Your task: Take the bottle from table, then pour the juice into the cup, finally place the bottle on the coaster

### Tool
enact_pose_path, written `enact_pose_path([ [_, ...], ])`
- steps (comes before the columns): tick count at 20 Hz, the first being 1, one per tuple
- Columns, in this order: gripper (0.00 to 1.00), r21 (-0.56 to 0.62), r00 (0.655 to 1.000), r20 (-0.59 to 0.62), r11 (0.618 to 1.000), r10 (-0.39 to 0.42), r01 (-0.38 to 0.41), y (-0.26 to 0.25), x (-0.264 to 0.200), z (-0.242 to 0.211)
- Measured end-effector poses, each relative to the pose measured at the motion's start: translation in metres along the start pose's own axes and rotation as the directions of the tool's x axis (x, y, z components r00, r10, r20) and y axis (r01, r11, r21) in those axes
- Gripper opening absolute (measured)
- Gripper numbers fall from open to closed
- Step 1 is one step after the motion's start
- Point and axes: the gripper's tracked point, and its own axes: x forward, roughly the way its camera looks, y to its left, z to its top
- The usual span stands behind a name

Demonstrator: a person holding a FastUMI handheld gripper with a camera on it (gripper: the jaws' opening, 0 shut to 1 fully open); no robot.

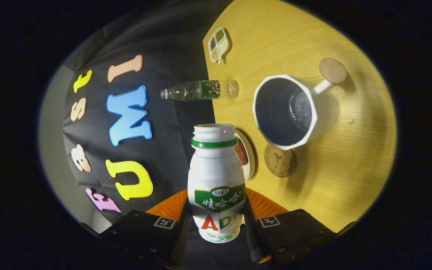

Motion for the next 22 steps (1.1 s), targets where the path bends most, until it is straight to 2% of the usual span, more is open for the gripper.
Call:
enact_pose_path([
  [5, 0.65, -0.048, 1.000, 0.007, 0.999, 0.025, -0.025, 0.005, 0.001, -0.003],
  [13, 0.65, -0.229, 0.998, 0.029, 0.972, 0.054, -0.046, 0.011, -0.004, 0.005],
  [16, 0.65, -0.392, 0.998, 0.058, 0.920, 0.034, -0.009, 0.008, -0.006, 0.009],
  [19, 0.65, -0.481, 0.996, 0.074, 0.876, 0.055, -0.013, 0.011, -0.006, 0.008],
  [22, 0.65, -0.603, 0.994, 0.097, 0.797, 0.040, 0.027, 0.009, -0.005, 0.005],
])
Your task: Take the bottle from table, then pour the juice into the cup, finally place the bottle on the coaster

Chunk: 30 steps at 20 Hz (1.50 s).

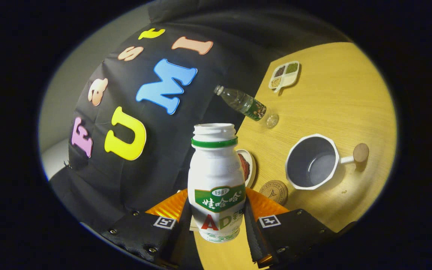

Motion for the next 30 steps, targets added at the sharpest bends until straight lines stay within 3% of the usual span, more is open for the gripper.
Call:
enact_pose_path([
  [8, 0.65, -0.287, 0.997, 0.077, 0.958, 0.003, 0.020, 0.013, 0.004, 0.010],
  [14, 0.66, -0.490, 0.995, 0.102, 0.870, -0.008, 0.057, 0.026, 0.016, 0.007],
  [16, 0.65, -0.583, 0.993, 0.120, 0.808, -0.019, 0.086, 0.028, 0.022, 0.007],
  [20, 0.65, -0.792, 0.988, 0.152, 0.595, -0.024, 0.137, 0.031, 0.037, 0.000],
  [22, 0.65, -0.842, 0.990, 0.140, 0.525, -0.010, 0.125, 0.033, 0.047, -0.013],
  [25, 0.66, -0.880, 0.991, 0.131, 0.457, -0.019, 0.125, 0.023, 0.066, -0.026],
  [30, 0.66, -0.899, 0.989, 0.136, 0.413, -0.051, 0.145, -0.005, 0.093, -0.031],
])
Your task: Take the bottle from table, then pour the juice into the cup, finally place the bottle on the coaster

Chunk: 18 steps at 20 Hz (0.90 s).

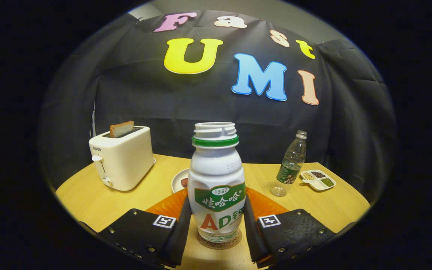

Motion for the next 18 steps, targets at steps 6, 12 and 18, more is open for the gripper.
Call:
enact_pose_path([
  [6, 0.66, 0.051, 1.000, -0.016, 0.999, 0.004, -0.004, -0.003, 0.007, -0.030],
  [12, 0.66, 0.144, 0.999, 0.049, 0.989, 0.013, -0.020, -0.008, 0.008, -0.032],
  [18, 0.98, 0.163, 0.993, 0.104, 0.984, 0.058, -0.075, -0.001, -0.013, 0.001],
])
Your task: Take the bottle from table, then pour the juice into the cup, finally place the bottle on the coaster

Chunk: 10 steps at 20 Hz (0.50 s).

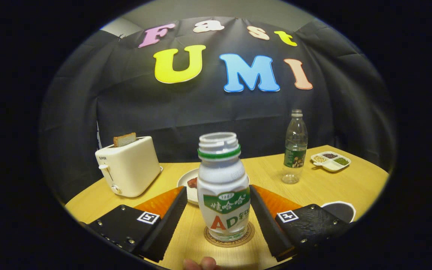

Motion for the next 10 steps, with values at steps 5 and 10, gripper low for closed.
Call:
enact_pose_path([
  [5, 0.98, -0.076, 0.996, 0.090, 0.997, 0.011, -0.004, 0.005, -0.042, 0.109],
  [10, 0.98, -0.098, 0.987, 0.158, 0.995, 0.026, -0.010, 0.010, -0.083, 0.248],
])
